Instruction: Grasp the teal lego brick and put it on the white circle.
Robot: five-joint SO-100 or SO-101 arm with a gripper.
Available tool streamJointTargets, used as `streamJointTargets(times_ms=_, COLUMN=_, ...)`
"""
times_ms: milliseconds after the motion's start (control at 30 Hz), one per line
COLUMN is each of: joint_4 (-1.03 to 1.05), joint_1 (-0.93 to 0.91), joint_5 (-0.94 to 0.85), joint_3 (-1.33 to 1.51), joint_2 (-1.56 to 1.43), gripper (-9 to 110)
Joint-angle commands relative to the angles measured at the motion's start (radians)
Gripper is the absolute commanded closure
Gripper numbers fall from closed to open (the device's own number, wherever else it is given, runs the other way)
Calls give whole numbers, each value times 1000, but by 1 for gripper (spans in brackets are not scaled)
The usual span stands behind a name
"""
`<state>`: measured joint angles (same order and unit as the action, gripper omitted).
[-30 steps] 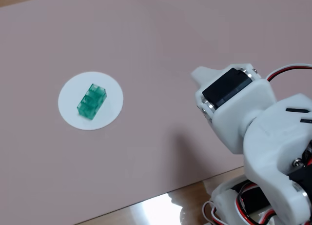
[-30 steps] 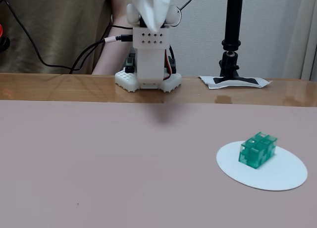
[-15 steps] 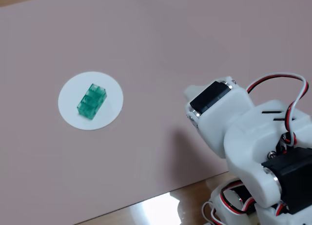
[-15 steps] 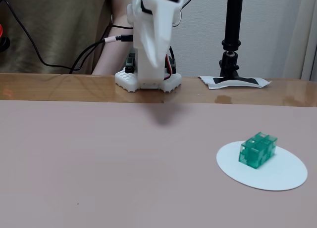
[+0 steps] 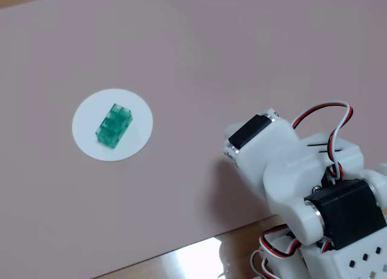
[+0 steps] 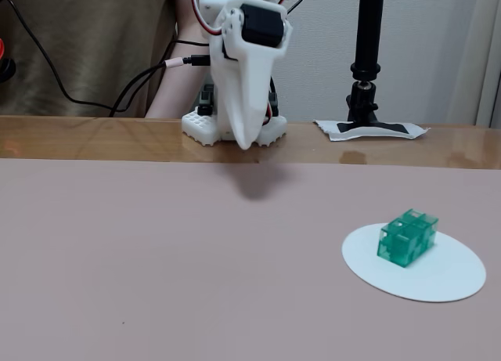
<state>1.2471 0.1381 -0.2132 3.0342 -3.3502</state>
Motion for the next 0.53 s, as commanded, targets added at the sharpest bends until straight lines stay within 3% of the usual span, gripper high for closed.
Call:
streamJointTargets(times_ms=0, joint_4=-20, joint_1=-2, joint_5=11, joint_3=6, joint_2=-8, gripper=102)
streamJointTargets(times_ms=500, joint_4=-20, joint_1=0, joint_5=6, joint_3=8, joint_2=-8, gripper=101)
